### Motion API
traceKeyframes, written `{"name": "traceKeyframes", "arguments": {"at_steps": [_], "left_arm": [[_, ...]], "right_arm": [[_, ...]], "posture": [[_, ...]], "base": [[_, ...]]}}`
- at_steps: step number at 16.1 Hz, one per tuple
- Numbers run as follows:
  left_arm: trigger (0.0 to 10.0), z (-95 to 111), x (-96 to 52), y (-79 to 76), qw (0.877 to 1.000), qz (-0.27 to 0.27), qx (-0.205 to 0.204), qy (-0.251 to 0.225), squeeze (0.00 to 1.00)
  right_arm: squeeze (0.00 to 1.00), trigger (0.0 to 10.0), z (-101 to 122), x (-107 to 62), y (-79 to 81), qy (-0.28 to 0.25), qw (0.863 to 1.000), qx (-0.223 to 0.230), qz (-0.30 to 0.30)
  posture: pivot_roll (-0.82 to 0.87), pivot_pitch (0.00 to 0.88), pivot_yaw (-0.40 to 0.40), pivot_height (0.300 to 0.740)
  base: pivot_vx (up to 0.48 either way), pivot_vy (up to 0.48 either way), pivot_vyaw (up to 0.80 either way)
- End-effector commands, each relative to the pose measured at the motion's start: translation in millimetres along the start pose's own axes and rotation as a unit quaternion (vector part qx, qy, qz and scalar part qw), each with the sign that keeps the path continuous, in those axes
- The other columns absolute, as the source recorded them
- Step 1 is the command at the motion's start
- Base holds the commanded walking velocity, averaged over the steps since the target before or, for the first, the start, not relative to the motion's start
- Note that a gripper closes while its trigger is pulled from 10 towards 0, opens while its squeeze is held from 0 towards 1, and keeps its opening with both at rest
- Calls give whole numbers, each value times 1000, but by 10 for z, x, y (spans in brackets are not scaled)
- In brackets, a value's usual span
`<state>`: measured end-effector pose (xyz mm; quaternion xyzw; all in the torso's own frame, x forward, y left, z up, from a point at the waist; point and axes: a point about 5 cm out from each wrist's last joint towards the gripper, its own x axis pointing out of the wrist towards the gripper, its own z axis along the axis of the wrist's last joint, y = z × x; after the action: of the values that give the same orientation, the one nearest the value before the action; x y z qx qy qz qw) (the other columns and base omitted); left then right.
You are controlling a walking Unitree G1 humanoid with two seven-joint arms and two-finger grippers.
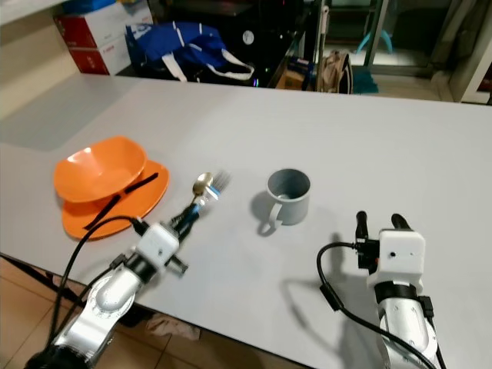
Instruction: Setting the table
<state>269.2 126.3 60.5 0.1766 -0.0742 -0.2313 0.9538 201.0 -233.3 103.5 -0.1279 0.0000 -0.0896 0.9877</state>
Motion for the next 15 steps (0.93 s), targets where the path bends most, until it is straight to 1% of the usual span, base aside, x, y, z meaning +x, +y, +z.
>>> {"name": "traceKeyframes", "arguments": {"at_steps": [1,2,3,4,5,6,7,9,10,11,13,15], "left_arm": [[10000,12,40,106,999,42,-22,-6,0],[10000,9,47,72,998,48,-35,-8,0],[10000,-31,57,55,997,60,-57,1,0],[10000,-56,112,55,993,76,-86,15,0],[10000,-45,149,54,991,82,-101,19,0],[10000,22,220,26,990,78,-117,10,0],[10000,118,305,-41,989,70,-130,-4,0],[10000,145,348,-96,987,64,-145,-4,0],[10000,145,348,-96,987,64,-145,-4,0],[10000,203,406,-168,988,51,-145,-2,0],[10000,215,485,-258,987,44,-155,22,0],[10000,191,484,-291,982,52,-178,40,0]], "right_arm": [[0,10000,-16,-13,-12,0,1000,-4,5],[0,10000,-9,-11,-21,-1,1000,-6,7],[0,10000,0,-7,-38,-2,1000,-8,6],[0,10000,10,-1,-57,-4,1000,-9,5],[0,10000,13,-1,-62,-4,1000,-10,5],[0,10000,16,-7,-64,-4,1000,-12,7],[0,10000,18,-17,-62,-3,1000,-13,9],[0,10000,18,-30,-64,-2,1000,-13,9],[0,10000,18,-30,-64,-2,1000,-13,9],[0,10000,15,-48,-69,0,1000,-14,9],[0,10000,12,-58,-70,2,1000,-16,13],[0,10000,21,-56,-75,2,1000,-18,14]], "posture": [[-157,0,103,740],[-162,0,100,740],[-167,0,95,740],[-171,0,93,740],[-174,0,92,740],[-179,0,92,740],[-183,0,94,740],[-191,0,96,740],[-191,0,96,740],[-196,0,92,740],[-200,0,91,740],[-206,0,90,740]], "base": [[0,0,0],[0,0,0],[0,0,0],[0,0,0],[0,0,0],[0,0,0],[0,0,0],[0,0,0],[0,0,0],[0,0,0],[0,0,0],[0,0,0]]}}
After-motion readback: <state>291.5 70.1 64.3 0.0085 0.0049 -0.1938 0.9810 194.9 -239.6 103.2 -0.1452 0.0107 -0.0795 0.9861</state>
